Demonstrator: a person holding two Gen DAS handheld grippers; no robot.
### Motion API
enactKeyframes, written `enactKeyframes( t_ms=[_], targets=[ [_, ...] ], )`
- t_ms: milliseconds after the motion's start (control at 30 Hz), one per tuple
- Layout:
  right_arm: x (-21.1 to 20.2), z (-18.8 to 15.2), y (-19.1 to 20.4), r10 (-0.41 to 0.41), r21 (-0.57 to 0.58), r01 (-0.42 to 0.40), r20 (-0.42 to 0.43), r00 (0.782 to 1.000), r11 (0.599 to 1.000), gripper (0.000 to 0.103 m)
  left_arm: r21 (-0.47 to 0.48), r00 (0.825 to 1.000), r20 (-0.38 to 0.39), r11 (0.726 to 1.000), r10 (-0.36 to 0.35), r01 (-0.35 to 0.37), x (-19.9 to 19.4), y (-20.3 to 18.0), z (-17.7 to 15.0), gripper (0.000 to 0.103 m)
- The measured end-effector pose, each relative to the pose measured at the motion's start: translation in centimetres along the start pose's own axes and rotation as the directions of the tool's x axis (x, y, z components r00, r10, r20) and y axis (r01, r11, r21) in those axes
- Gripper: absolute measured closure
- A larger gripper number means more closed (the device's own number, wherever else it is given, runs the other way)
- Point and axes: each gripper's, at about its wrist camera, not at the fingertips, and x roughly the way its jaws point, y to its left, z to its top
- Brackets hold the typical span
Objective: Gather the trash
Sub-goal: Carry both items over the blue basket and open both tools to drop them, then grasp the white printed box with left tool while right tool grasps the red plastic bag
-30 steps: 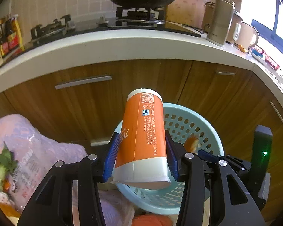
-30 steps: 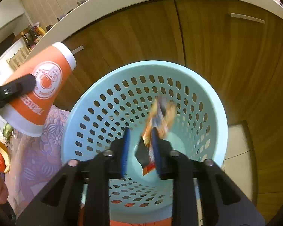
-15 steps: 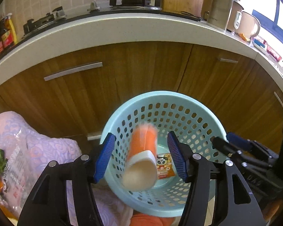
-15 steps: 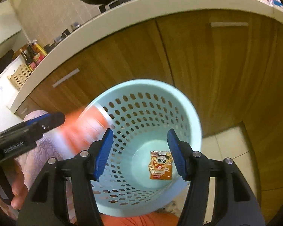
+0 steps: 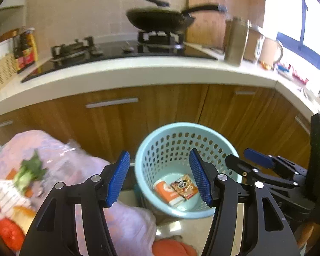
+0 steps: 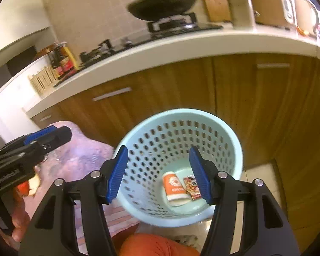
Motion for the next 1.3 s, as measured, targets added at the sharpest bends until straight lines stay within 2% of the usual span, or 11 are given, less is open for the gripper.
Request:
enactKeyframes(
  t_ms=[200,400,500,567,767,867,933,1067,1167,1233,1300],
  targets=[
    [-2.4,-0.2,5.1,0.050,-0.095,-0.047,0.027,0.998,0.994,0.047,-0.078,0.994,0.095,0.996,0.050,-0.042,-7.3,3.9,-1.7,0.045],
    [-3.9,-1.8,10.9,0.129,-0.203,-0.120,0.033,0.991,0.972,0.047,-0.204,0.973,0.166,0.971,0.159,-0.124,-15.3,9.9,-5.0,0.045],
    [-3.8,-3.1,14.3,0.182,-0.248,-0.171,0.025,0.983,0.954,0.047,-0.275,0.949,0.196,0.943,0.246,-0.187,-19.6,13.5,-7.6,0.043],
    [-3.6,-4.0,16.1,0.211,-0.267,-0.200,0.011,0.977,0.943,0.047,-0.323,0.934,0.200,0.920,0.296,-0.223,-22.0,15.8,-9.4,0.037],
    [-2.6,-7.8,22.7,0.265,-0.365,-0.266,-0.054,0.963,0.892,0.047,-0.469,0.891,0.131,0.819,0.435,-0.331,-26.9,23.6,-15.4,0.036],
    [-2.3,-9.2,25.0,0.274,-0.407,-0.280,-0.075,0.959,0.869,0.047,-0.502,0.901,0.065,0.794,0.430,-0.343,-27.4,27.4,-18.0,0.036],
    [-1.8,-10.1,26.3,0.286,-0.423,-0.299,-0.097,0.953,0.855,0.047,-0.500,0.897,0.039,0.786,0.439,-0.363,-27.0,29.0,-18.9,0.035],
    [-0.7,-11.4,27.8,0.275,-0.447,-0.305,-0.132,0.952,0.841,0.047,-0.475,0.914,-0.036,0.797,0.405,-0.372,-24.0,31.7,-19.6,0.030],
    [-0.1,-12.0,28.4,0.255,-0.462,-0.292,-0.143,0.956,0.837,0.047,-0.459,0.936,-0.092,0.819,0.341,-0.344,-21.6,33.1,-20.7,0.030],
    [0.2,-11.9,28.3,0.240,-0.465,-0.279,-0.143,0.960,0.840,0.047,-0.445,0.960,-0.102,0.851,0.261,-0.279,-20.3,33.1,-21.2,0.030],
    [0.7,-11.8,28.1,0.226,-0.459,-0.268,-0.145,0.963,0.847,0.047,-0.417,0.971,-0.107,0.877,0.212,-0.238,-19.6,32.2,-21.5,0.029]
  ],
)
